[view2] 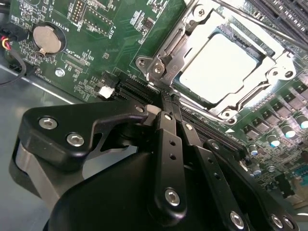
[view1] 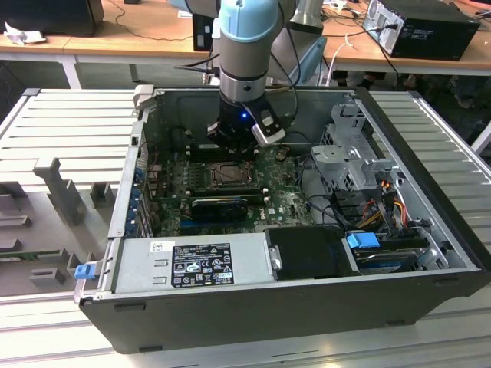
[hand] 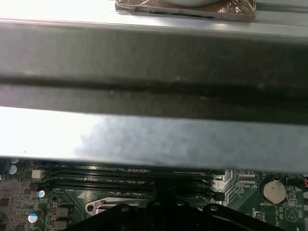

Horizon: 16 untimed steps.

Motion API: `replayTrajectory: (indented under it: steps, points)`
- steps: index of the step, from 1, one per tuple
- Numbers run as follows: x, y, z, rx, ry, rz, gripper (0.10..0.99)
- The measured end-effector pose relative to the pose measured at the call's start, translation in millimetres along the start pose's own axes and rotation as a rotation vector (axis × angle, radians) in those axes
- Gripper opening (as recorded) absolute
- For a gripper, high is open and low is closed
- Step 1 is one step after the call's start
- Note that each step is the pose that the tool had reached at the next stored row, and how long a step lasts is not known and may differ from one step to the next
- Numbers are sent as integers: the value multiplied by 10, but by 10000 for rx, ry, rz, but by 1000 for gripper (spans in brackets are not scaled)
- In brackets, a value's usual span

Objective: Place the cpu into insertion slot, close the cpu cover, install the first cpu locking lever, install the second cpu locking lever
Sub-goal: 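Install the first cpu locking lever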

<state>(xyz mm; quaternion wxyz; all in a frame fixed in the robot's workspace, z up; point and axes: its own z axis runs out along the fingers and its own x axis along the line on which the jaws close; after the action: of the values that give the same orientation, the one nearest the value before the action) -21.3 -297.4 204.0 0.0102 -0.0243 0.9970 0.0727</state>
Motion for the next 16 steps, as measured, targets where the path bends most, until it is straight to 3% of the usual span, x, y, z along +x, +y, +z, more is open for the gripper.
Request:
replayTrajectory:
  steps: [1, 5, 9, 14, 16]
  points:
    - [0, -1, 5, 83, 5, -3, 106]
    - [-1, -3, 27, 260, 16, -7, 106]
    - [0, -5, 41, 218, 12, -4, 106]
    - [-6, 27, -176, 210, 10, -5, 106]
    - [-7, 25, -181, 208, 9, -7, 106]
